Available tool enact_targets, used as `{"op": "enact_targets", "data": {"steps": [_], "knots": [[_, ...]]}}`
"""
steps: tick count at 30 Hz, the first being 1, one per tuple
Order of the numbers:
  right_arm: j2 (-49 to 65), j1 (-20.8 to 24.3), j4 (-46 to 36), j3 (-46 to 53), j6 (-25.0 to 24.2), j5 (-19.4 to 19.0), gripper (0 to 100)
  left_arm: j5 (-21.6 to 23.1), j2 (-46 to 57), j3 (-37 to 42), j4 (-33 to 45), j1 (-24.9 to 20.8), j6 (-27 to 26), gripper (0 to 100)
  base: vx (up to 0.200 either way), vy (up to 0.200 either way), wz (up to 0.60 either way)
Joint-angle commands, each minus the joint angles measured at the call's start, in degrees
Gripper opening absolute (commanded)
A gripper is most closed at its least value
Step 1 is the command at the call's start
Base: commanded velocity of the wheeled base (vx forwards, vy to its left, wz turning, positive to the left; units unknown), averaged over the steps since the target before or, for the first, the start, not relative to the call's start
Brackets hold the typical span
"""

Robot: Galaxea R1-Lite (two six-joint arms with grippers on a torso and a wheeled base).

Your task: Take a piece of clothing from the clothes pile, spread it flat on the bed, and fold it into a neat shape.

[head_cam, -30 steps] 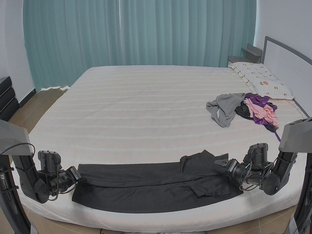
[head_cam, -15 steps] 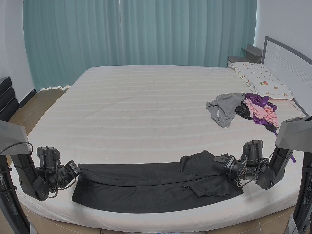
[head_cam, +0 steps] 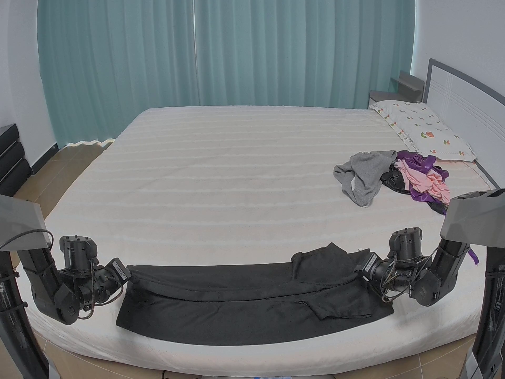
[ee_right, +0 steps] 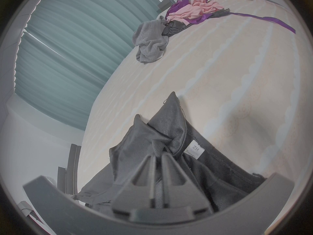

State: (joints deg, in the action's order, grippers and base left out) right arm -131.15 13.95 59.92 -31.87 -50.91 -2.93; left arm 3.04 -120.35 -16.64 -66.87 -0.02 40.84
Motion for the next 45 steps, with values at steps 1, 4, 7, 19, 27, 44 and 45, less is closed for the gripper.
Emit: {"op": "enact_targets", "data": {"steps": [1, 4, 7, 19, 27, 44, 45], "knots": [[1.2, -0.1, 0.1, 0.0, 0.0, 0.1, 0, 0.0, 0.1, -0.6, 0.0, 0.1, 0.0, 0, 0.0, 0.0, 0.0], [2.6, -0.3, 0.7, -0.1, 0.0, -0.1, 0, 0.0, 0.7, -1.7, 0.0, 0.6, 0.0, 0, 0.0, 0.0, 0.0], [3.3, -1.6, 0.4, -2.5, -0.2, -0.5, 0, 0.0, 1.2, -3.5, 0.0, 1.0, 0.1, 0, 0.0, 0.0, 0.0], [0.5, -2.3, -2.7, -21.7, -1.1, 0.1, 0, 0.0, -3.1, -21.1, 0.7, 3.0, 4.1, 0, 0.0, 0.0, 0.0], [-2.1, -2.3, -1.7, -25.4, -4.0, 1.3, 0, 0.8, -5.7, -23.8, -0.1, 3.0, 7.6, 0, 0.0, 0.0, 0.0], [2.7, -2.3, 0.8, -6.4, 1.2, -2.7, 0, 4.8, -6.0, -5.8, -10.0, 4.3, -2.3, 0, 0.0, 0.0, 0.0], [2.7, -2.3, 1.5, -4.8, 2.0, -3.1, 0, 5.5, -6.3, -4.1, -11.1, 4.4, -3.7, 0, 0.0, 0.0, 0.0]]}}
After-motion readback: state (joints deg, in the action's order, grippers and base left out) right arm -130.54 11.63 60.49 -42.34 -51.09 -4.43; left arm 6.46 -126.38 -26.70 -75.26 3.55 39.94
